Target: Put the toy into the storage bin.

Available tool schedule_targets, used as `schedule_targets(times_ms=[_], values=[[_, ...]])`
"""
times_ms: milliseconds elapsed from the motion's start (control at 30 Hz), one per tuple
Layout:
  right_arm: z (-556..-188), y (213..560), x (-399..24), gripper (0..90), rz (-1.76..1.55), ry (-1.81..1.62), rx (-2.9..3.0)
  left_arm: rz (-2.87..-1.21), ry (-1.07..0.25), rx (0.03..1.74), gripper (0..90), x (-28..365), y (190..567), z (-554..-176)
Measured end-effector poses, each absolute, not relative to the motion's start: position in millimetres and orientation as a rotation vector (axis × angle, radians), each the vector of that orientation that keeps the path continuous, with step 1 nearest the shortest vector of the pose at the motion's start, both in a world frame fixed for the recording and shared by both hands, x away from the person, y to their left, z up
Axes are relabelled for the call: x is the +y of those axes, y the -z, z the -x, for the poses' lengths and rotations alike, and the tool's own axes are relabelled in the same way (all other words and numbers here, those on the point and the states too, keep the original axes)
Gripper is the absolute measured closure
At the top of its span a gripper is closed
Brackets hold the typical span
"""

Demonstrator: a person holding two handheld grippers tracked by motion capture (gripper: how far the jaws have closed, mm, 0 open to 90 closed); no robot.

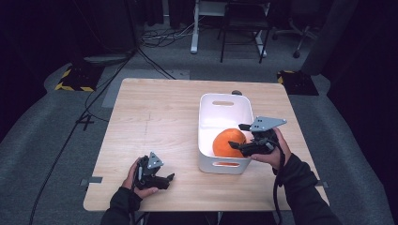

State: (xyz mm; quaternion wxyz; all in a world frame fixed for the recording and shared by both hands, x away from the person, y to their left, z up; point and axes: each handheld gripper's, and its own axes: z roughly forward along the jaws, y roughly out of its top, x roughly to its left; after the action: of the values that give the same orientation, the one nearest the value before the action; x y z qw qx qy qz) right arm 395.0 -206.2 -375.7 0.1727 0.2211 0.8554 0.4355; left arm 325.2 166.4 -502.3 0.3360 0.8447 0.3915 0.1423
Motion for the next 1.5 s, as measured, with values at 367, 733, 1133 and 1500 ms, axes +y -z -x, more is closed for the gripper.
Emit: schedule_targets(times_ms=[367,733,1133,1500], values=[[-389.8,366.0,-212.2,25.1,-0.588,-1.214,2.394,-2.201,-0.371,1.022,14.6,166.2,502.4,-325.2],[-389.1,358.5,-222.2,25.2,-0.603,-1.197,2.378,-2.197,-0.373,1.023,14.7,166.1,502.7,-325.1],[-383.6,350.4,-236.2,25.5,-0.612,-1.160,2.359,-2.198,-0.370,1.022,14.6,166.1,502.8,-325.2],[-380.8,346.2,-248.2,24.9,-0.636,-1.145,2.334,-2.200,-0.369,1.022,14.6,166.2,502.7,-325.3]])
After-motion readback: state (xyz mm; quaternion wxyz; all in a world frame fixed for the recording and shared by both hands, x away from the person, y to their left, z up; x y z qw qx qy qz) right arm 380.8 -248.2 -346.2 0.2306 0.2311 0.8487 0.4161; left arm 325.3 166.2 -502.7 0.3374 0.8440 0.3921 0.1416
